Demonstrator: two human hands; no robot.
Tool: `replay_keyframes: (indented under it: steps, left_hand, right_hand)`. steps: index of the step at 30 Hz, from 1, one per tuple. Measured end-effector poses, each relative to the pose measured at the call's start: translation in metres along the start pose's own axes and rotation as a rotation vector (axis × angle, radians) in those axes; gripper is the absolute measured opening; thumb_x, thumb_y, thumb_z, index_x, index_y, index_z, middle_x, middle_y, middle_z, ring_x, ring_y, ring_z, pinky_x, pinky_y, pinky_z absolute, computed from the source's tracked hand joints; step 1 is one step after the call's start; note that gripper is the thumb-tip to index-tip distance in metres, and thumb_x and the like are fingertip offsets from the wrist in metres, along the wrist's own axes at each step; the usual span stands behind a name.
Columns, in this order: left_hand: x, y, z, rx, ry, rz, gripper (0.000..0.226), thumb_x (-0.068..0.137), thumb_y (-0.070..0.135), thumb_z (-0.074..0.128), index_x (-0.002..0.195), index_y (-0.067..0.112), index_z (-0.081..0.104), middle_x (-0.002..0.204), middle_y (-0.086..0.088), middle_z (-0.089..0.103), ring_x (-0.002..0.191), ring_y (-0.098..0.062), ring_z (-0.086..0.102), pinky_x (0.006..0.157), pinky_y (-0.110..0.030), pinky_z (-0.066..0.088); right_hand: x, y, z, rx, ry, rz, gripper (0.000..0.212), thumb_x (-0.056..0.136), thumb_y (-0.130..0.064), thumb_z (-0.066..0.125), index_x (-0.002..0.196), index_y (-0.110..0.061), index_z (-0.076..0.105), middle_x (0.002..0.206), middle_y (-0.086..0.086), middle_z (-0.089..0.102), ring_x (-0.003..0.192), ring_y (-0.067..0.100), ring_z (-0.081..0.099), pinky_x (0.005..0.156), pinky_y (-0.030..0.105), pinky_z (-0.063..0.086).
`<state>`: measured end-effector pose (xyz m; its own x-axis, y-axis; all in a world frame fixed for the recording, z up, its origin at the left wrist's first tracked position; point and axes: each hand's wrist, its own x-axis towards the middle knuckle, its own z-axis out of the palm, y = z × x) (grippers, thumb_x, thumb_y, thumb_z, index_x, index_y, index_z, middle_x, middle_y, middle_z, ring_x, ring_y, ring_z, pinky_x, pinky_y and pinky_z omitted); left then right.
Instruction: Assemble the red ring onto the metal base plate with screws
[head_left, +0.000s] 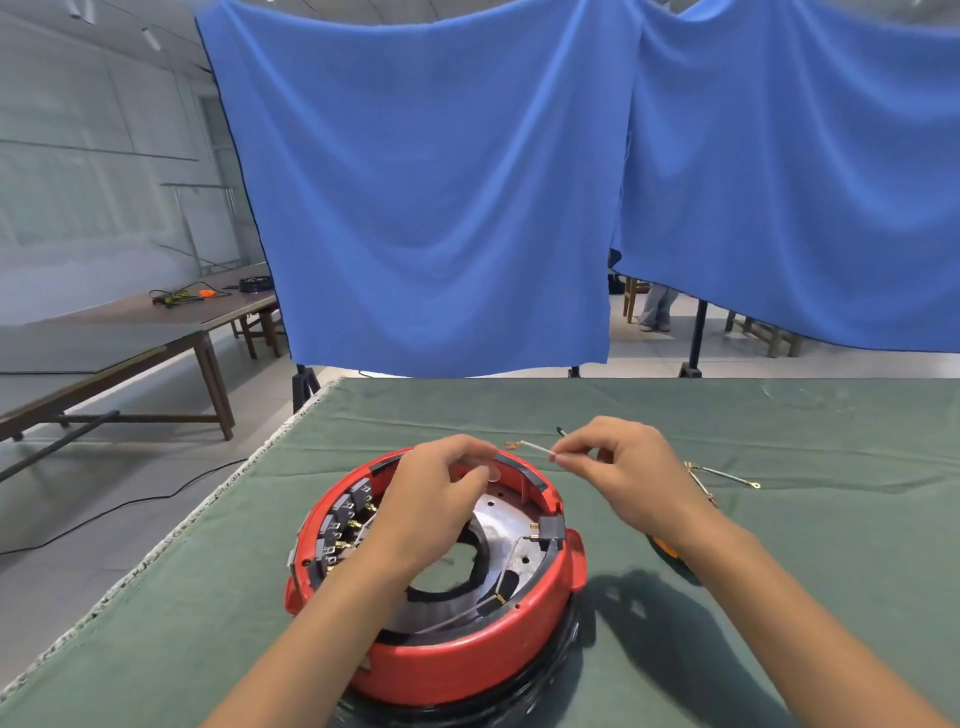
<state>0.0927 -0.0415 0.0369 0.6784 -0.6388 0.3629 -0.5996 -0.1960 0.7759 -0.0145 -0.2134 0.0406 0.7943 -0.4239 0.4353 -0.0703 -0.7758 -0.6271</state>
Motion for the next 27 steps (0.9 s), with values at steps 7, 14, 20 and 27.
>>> replay_keyframes:
  steps: [7, 14, 20, 27]
  left_hand:
    - [-0.009, 0.008, -0.006, -0.349, 0.014, -0.021, 0.027, 0.083, -0.011, 0.054, 0.085, 0.009, 0.071, 0.075, -0.004, 0.074, 0.043, -0.011, 0.050, 0.038, -0.014, 0.037]
    - [-0.006, 0.003, -0.010, -0.422, 0.021, -0.089, 0.016, 0.086, -0.003, 0.061, 0.086, 0.011, 0.070, 0.077, -0.005, 0.075, 0.044, -0.012, 0.052, 0.036, -0.020, 0.036]
    - [-0.004, 0.001, -0.008, -0.395, 0.069, -0.114, 0.015, 0.089, 0.001, 0.061, 0.081, 0.011, 0.070, 0.073, -0.006, 0.074, 0.041, -0.012, 0.052, 0.033, -0.020, 0.033]
    - [-0.004, -0.001, -0.008, -0.369, 0.145, -0.053, 0.018, 0.087, 0.001, 0.063, 0.079, 0.016, 0.070, 0.070, 0.000, 0.074, 0.042, -0.012, 0.056, 0.033, -0.021, 0.039]
  right_hand:
    - [-0.007, -0.020, 0.008, 0.003, 0.034, -0.094, 0.009, 0.082, -0.022, 0.073, 0.081, -0.030, 0.077, 0.069, -0.015, 0.060, 0.062, -0.002, 0.049, 0.060, 0.025, 0.036]
    - [-0.009, -0.024, 0.006, -0.074, 0.061, -0.085, 0.008, 0.082, -0.027, 0.072, 0.081, -0.034, 0.077, 0.073, -0.014, 0.062, 0.062, -0.002, 0.048, 0.059, 0.025, 0.033]
    - [-0.010, -0.024, 0.006, -0.102, 0.065, -0.096, 0.008, 0.082, -0.030, 0.071, 0.079, -0.036, 0.075, 0.073, -0.018, 0.061, 0.067, 0.000, 0.048, 0.058, 0.024, 0.032]
    - [-0.007, -0.018, 0.006, -0.029, 0.031, -0.057, 0.029, 0.078, -0.010, 0.066, 0.091, -0.035, 0.068, 0.092, -0.022, 0.061, 0.094, 0.003, 0.047, 0.076, 0.017, 0.038]
